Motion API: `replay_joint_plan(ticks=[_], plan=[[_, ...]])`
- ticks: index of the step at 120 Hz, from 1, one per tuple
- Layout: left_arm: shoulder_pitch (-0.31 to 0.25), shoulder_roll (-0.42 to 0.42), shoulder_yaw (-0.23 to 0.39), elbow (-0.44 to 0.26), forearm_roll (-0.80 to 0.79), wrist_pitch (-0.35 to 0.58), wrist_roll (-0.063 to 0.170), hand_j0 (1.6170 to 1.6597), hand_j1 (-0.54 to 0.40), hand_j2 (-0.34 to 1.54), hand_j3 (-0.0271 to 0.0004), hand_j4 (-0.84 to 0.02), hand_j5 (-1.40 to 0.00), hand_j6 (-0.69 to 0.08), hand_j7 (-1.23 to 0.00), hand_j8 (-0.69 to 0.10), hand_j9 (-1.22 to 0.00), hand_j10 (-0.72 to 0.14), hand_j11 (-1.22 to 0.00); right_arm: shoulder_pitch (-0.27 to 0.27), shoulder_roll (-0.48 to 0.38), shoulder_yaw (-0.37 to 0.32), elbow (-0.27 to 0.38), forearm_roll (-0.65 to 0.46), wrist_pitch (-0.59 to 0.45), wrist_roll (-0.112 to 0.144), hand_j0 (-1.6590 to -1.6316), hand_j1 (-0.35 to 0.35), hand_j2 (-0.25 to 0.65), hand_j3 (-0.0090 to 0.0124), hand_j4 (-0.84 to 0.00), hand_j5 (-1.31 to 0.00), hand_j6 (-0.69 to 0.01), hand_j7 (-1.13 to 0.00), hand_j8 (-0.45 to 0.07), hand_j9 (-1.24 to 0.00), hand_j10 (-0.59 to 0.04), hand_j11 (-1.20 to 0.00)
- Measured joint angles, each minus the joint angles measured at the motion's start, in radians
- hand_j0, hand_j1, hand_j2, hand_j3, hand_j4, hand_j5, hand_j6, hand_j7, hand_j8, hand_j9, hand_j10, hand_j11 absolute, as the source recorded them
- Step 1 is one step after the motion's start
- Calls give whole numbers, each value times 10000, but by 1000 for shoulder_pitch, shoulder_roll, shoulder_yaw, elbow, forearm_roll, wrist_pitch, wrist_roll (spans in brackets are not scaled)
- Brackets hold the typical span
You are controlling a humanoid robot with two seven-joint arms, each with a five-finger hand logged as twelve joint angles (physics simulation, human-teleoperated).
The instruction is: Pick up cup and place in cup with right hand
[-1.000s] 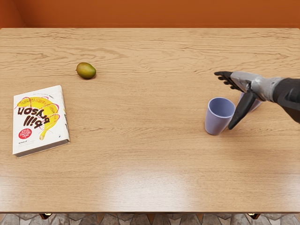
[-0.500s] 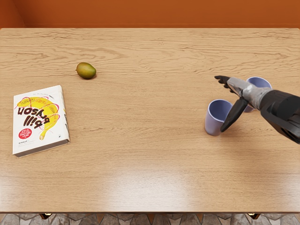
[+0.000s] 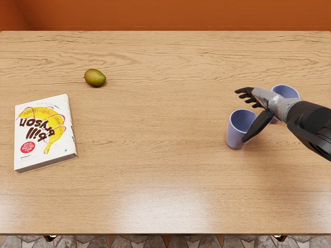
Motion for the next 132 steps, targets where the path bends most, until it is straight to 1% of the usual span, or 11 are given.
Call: replay_joint_plan(ticks=[39, 66, 83, 89, 91, 92, 95, 101, 107, 119, 132], plan=[[0, 0, 0, 0, 0, 0, 0, 16581, 3489, 1, -1, 0, -2, 0, -1, 0, -1, 0, -2, -1, -6, 0, 0, 0, 1, -6, -16574, -1047, -637, 0, -2255, -3055, -2331, -2970, -2254, -3070, -2237, -3080], [0, 0, 0, 0, 0, 0, 0, 16581, 3488, 1, -2, 0, -2, 0, -2, 0, -2, 1, -2, -2, -8, -2, 0, 2, 9, -18, -16574, -622, -269, 0, -2643, -3682, -2763, -3535, -2633, -3713, -2612, -3733], [0, 0, 0, 0, 0, 0, 0, 16581, 3488, 2, -2, 0, -2, 0, -2, 0, -2, 1, -2, -1, -9, -11, 0, 1, 14, -30, -16562, -787, -458, 0, -2796, -4035, -2968, -3815, -2785, -4069, -2765, -4093], [0, 0, 0, 0, 0, 0, 0, 16581, 3488, 2, -2, 0, -3, 0, -2, 0, -2, 1, -2, -1, -8, -12, 0, 1, 15, -33, -16561, -715, -332, 0, -2862, -4218, -3067, -3948, -2849, -4256, -2828, -4283], [0, 0, 0, 0, 0, 0, 0, 16581, 3488, 2, -2, 0, -3, 0, -2, 0, -2, 1, -3, -1, -8, -12, 0, 1, 15, -34, -16563, -651, -109, 0, -2885, -4261, -3093, -3986, -2870, -4304, -2847, -4334], [0, 0, 0, 0, 0, 0, 0, 16581, 3488, 2, -2, 0, -3, 0, -2, 0, -2, 1, -3, -1, -8, -12, 0, 1, 15, -35, -16568, -530, 441, 0, -2910, -4267, -3109, -4005, -2894, -4311, -2871, -4342], [0, 0, 0, 0, 0, 0, 0, 16581, 3488, 2, -2, 0, -3, 0, -2, 0, -2, 1, -2, 0, -8, -12, 0, 1, 15, -36, -16566, -476, -60, 0, -2968, -4310, -3153, -4065, -2953, -4353, -2930, -4382], [0, 0, 0, 0, 0, 0, 0, 16581, 3488, 2, -2, 0, -2, 0, -2, 0, -2, 1, -2, 0, -8, -12, 0, 1, 15, -38, -16563, -426, -197, 0, -3116, -4446, -3284, -4225, -3101, -4489, -3079, -4517], [0, 0, 0, 0, 0, 0, 0, 16581, 3488, 1, -2, 0, -2, 0, -2, 0, -2, 1, -2, 0, -8, -13, 0, 1, 15, -38, -16561, -378, -38, 0, -3248, -4599, -3412, -4385, -3233, -4642, -3212, -4670], [0, 0, 0, 0, 0, 0, 0, 16581, 3489, 1, -1, 0, -2, 0, -2, 0, -2, 1, -2, 0, -7, -13, 0, 2, 15, -40, -16575, 546, 24, 0, -3456, -4780, -3589, -4609, -3440, -4822, -3420, -4848], [0, 0, 0, 0, 0, 0, 0, 16581, 3489, 1, -1, 0, -2, 0, -2, 0, -2, 1, -2, 1, -4, -13, 0, 3, 15, -41, -16569, 625, -319, 0, -3585, -4936, -3708, -4772, -3581, -4958, -3568, -4974]])
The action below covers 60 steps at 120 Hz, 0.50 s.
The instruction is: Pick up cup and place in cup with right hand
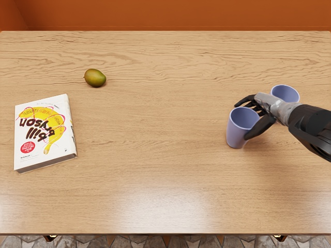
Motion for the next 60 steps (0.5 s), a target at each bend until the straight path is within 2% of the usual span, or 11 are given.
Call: replay_joint_plan(ticks=[27, 60], plan=[[0, 0, 0, 0, 0, 0, 0, 16581, 3489, 0, -1, 0, -1, 0, -1, 0, -1, 0, -1, 2, 4, 1, 0, 2, 2, -1, -16569, 787, -557, 3, -3727, -5063, -3548, -4936, -3595, -5068, -3723, -5072], [0, 0, 0, 0, 0, 0, 0, 16581, 3489, 0, -1, 0, -1, 0, -1, 0, -1, 0, -1, 9, 1, 9, 0, 4, 4, 0, -16578, 934, 268, 2, -4001, -5302, -3607, -5245, -3699, -5307, -3996, -5306]])
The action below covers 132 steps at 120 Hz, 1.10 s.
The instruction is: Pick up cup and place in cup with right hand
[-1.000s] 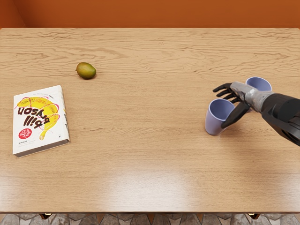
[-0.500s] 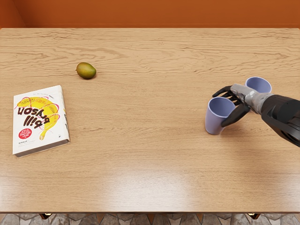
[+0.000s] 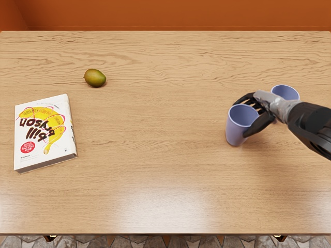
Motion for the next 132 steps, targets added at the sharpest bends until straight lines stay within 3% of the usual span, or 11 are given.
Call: replay_joint_plan(ticks=[29, 63, 96, 132], plan=[[0, 0, 0, 0, 0, 0, 0, 16581, 3489, 0, -1, 0, -1, 0, -1, 0, -1, 0, -1, 23, -2, 28, 0, 2, 24, 0, -16581, 1051, 434, 4, -4106, -5455, -3476, -5396, -3592, -5463, -4100, -5459], [0, 0, 0, 0, 0, 0, 0, 16581, 3489, 0, -1, 0, -1, 0, -1, 0, -1, 0, -1, 75, -28, 114, -20, 26, 189, -25, -16579, 1077, 374, 2, -4156, -5631, -3374, -5526, -3449, -5617, -4161, -5616], [0, 0, 0, 0, 0, 0, 0, 16581, 3490, -1, 0, 0, -1, 0, -1, 0, 0, 0, 0, 170, -36, 124, -58, 28, 250, -43, -16578, 1063, 341, 6, -4136, -5785, -3298, -5626, -3352, -5761, -4208, -5758], [0, 0, 0, 0, 0, 0, 0, 16581, 3490, -1, 0, -1, 0, 0, 0, 0, 0, 0, 0, 195, -84, 128, -116, 30, 274, -44, -16580, 1008, 181, 8, -4180, -5812, -3272, -5655, -3349, -5802, -4203, -5796]])
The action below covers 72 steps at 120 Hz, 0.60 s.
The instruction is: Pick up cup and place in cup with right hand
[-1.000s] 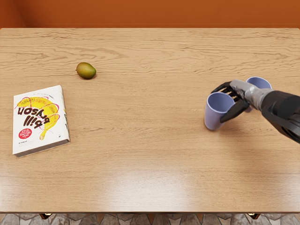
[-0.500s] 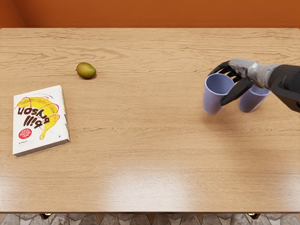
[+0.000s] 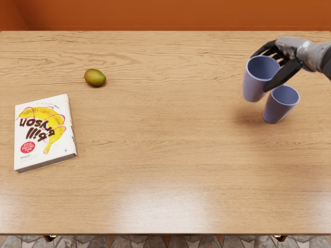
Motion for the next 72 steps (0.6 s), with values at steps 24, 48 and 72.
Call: replay_joint_plan(ticks=[24, 48, 72], plan=[[0, 0, 0, 0, 0, 0, 0, 16581, 3490, -1, 0, 0, 0, 0, 0, 0, 0, 0, 0, 1, -25, 23, -37, 1, 3, 0, -16579, 976, 172, 7, -4223, -5823, -3325, -5661, -3361, -5826, -4212, -5823], [0, 0, 0, 0, 0, 0, 0, 16581, 3490, -1, 0, 0, 0, 0, 0, 0, 0, 0, 0, -5, -32, 27, -104, 1, 3, 0, -16577, 933, -15, 5, -4226, -5787, -3275, -5663, -3365, -5842, -4214, -5845], [0, 0, 0, 0, 0, 0, 0, 16581, 3489, 0, -1, 0, -1, 0, -1, 0, -1, 0, -1, -12, -53, 21, -117, 30, 27, 0, -16578, 1061, 148, 5, -4141, -5801, -3209, -5654, -3259, -5849, -4208, -5853]])
